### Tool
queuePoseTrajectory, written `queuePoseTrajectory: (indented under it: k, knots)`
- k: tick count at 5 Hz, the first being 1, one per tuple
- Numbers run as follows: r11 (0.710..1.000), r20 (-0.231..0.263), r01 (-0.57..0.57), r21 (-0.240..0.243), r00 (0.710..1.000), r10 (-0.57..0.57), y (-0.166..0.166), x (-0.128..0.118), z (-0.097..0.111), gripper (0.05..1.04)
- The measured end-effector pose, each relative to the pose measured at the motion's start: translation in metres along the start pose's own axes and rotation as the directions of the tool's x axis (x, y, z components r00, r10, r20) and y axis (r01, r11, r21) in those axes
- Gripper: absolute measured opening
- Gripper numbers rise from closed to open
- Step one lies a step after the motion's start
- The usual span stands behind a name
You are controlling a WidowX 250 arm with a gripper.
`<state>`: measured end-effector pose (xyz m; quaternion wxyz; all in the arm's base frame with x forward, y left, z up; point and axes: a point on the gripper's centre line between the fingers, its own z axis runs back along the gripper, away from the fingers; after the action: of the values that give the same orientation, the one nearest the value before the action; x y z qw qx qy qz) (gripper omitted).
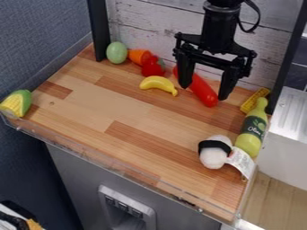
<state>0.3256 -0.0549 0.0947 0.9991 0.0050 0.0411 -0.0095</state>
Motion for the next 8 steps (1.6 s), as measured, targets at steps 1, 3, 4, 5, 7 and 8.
queuePoseTrajectory:
  k: [1,3,4,5,7,8]
  knots:
    - [0.992,-0.012,0.122,0.002,0.992,-0.122,0.011,0.0,0.0,0.998]
    - [0.86,-0.013,0.51,0.009,0.86,-0.51,0.049,0.033,0.004,0.993]
    - [0.723,-0.015,0.691,0.009,0.723,-0.691,0.066,0.051,0.001,0.994]
    - [0.549,-0.015,0.836,0.017,0.549,-0.836,0.074,0.06,-0.001,0.996]
    - [0.489,-0.02,0.872,0.01,0.489,-0.872,0.085,0.063,-0.008,0.997]
    - [0.603,-0.016,0.797,0.014,0.604,-0.797,0.09,0.061,-0.015,0.995]
